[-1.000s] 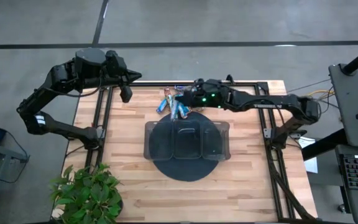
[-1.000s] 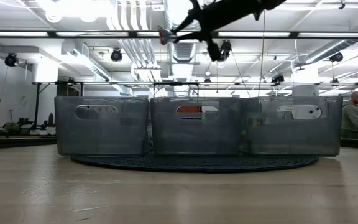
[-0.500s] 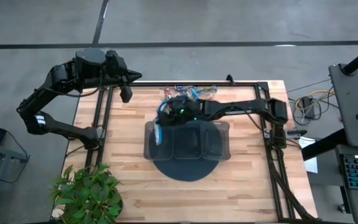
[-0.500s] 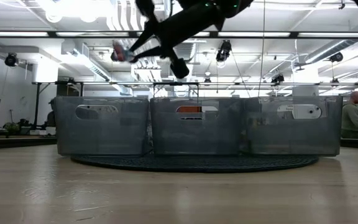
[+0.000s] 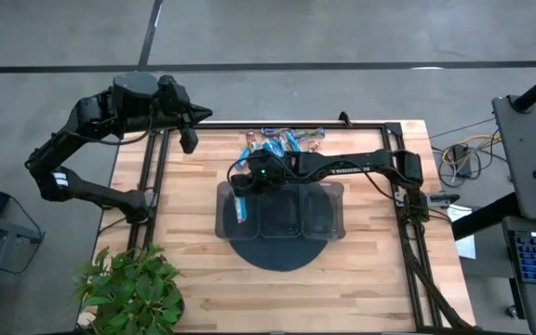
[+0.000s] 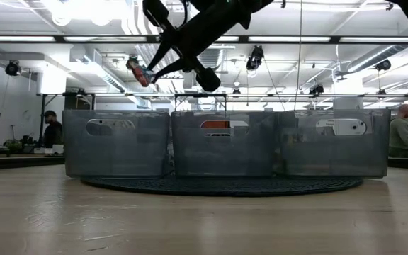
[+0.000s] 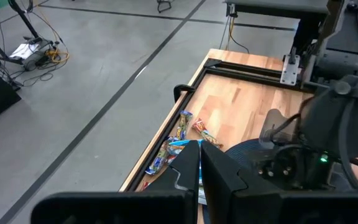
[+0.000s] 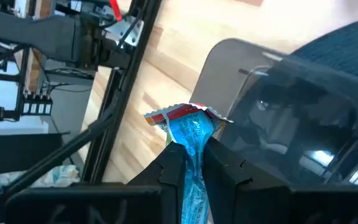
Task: Pick and place Granola Bars by type
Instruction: Put the red granola bar into the left black bin
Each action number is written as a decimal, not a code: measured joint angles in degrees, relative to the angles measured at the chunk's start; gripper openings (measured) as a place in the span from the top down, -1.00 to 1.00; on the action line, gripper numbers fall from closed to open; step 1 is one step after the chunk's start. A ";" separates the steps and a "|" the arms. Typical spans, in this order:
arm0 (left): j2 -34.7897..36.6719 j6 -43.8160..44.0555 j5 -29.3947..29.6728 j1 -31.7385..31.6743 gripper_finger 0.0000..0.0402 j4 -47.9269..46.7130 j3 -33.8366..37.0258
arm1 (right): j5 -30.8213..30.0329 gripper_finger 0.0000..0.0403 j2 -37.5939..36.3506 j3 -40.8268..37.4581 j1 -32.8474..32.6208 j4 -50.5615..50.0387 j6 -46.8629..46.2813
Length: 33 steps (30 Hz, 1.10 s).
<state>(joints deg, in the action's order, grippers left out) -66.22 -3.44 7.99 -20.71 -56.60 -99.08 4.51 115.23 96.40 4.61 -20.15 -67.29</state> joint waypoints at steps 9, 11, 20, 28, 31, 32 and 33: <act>0.00 0.00 0.00 0.00 1.00 0.00 -0.01 | 0.44 0.79 0.01 0.00 -0.16 -0.27 0.38; 0.01 0.00 0.00 0.00 1.00 0.00 -0.01 | 1.26 0.75 0.01 0.00 -0.09 -0.32 0.08; 0.00 0.02 0.00 0.00 1.00 0.00 -0.01 | 1.58 0.39 0.01 -0.02 0.02 -0.40 -0.20; 0.00 0.02 0.00 0.02 1.00 0.00 -0.01 | 1.52 0.12 0.01 -0.04 0.03 -0.23 0.69; 0.00 0.02 0.01 0.00 1.00 0.00 -0.01 | 1.68 0.08 -0.14 -0.06 0.03 -0.23 1.75; 0.02 0.02 0.00 0.00 1.00 0.00 -0.01 | 1.69 0.07 -0.34 -0.07 -0.14 -0.23 2.31; 0.00 0.02 0.00 0.00 1.00 0.00 -0.01 | 1.65 0.07 -0.74 0.11 -0.29 -0.38 3.09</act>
<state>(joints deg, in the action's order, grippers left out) -66.22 -3.42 7.99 -20.71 -56.60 -99.09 6.16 114.48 96.51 4.33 -20.53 -64.19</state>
